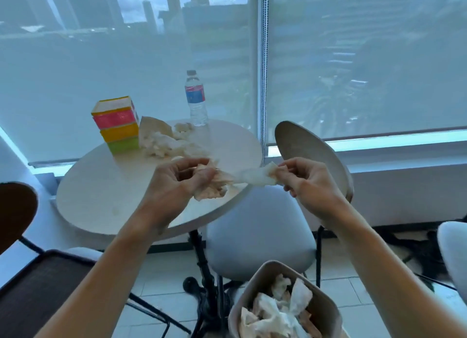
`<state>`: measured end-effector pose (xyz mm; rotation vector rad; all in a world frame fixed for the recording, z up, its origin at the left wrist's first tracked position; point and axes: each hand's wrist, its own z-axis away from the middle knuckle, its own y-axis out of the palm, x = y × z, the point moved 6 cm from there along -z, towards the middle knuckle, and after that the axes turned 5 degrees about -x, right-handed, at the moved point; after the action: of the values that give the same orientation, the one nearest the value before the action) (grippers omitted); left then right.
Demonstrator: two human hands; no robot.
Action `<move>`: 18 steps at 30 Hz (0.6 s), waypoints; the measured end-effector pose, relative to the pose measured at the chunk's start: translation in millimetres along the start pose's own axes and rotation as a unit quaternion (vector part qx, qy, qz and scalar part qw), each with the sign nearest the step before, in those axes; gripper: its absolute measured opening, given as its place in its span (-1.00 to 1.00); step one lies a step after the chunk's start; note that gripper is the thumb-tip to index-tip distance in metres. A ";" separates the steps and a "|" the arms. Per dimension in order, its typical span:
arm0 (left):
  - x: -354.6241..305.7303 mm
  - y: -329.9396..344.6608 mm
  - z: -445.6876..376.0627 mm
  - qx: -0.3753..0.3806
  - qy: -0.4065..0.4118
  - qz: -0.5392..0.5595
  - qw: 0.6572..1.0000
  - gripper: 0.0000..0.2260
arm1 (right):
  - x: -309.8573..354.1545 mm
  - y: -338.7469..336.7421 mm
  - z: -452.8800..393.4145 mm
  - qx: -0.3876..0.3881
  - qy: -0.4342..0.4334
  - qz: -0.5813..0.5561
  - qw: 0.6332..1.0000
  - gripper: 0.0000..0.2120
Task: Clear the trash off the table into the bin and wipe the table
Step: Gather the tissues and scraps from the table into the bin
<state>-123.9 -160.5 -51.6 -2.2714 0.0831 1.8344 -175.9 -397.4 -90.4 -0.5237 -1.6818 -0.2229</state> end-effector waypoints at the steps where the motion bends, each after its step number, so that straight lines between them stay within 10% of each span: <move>1: 0.2 8.7 6.6 0.010 0.001 -0.002 1.000 -0.88 | -9.6 -5.2 5.6 0.005 0.005 0.015 1.000 -0.93; 18: 102.5 71.6 94.2 0.095 -0.123 -0.078 0.985 -0.82 | -192.9 -9.3 107.8 0.186 0.203 0.260 0.926 -0.62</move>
<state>-204.7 -201.3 -179.3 -1.8561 0.0377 1.9179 -256.3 -400.1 -296.4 -0.5695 -1.0950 0.3506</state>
